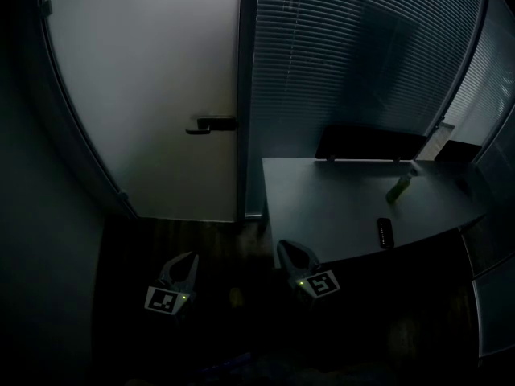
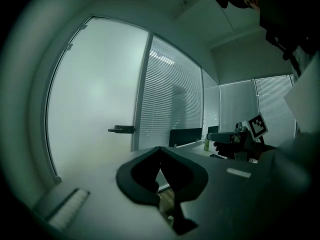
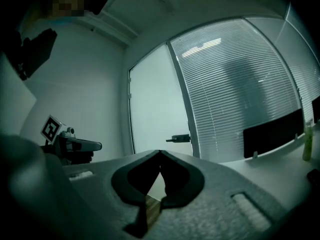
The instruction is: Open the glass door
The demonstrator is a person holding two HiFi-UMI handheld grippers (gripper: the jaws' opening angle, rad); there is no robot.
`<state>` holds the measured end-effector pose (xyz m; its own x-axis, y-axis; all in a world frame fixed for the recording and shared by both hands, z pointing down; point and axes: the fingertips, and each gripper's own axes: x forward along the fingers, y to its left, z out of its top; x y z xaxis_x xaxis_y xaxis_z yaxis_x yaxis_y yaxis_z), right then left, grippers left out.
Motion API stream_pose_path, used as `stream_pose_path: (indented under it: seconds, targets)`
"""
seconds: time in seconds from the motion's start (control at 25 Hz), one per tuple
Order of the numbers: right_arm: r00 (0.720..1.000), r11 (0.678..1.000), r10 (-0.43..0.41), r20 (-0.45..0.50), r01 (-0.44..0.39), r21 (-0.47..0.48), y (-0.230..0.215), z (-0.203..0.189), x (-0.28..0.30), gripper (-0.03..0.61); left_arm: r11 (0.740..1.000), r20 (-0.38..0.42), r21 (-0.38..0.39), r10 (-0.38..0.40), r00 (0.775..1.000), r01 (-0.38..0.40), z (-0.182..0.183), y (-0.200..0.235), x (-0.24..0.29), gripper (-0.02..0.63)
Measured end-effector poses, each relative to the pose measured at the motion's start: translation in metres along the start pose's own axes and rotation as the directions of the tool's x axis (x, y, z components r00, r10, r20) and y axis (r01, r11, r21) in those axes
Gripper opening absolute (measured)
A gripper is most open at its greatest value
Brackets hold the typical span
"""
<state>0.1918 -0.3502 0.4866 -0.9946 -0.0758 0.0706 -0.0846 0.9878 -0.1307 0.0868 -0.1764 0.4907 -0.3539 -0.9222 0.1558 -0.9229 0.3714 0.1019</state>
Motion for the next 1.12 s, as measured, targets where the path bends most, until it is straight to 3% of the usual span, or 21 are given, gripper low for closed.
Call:
stream_pose_path:
  seconds: [0.56, 1.12]
  targets:
    - [1.0, 0.999, 0.005, -0.004, -0.005, 0.038, -0.058, 0.01, 0.125, -0.002, 0.999, 0.024, -0.006, -0.036, 0.999, 0.036, 0.033, 0.083, 0.107, 0.003]
    - [1.0, 0.999, 0.02, -0.014, -0.02, 0.032, -0.094, 0.025, 0.22, -0.002, 0.999, 0.032, 0.039, 0.005, 0.999, -0.006, 0.057, 0.159, 0.183, 0.003]
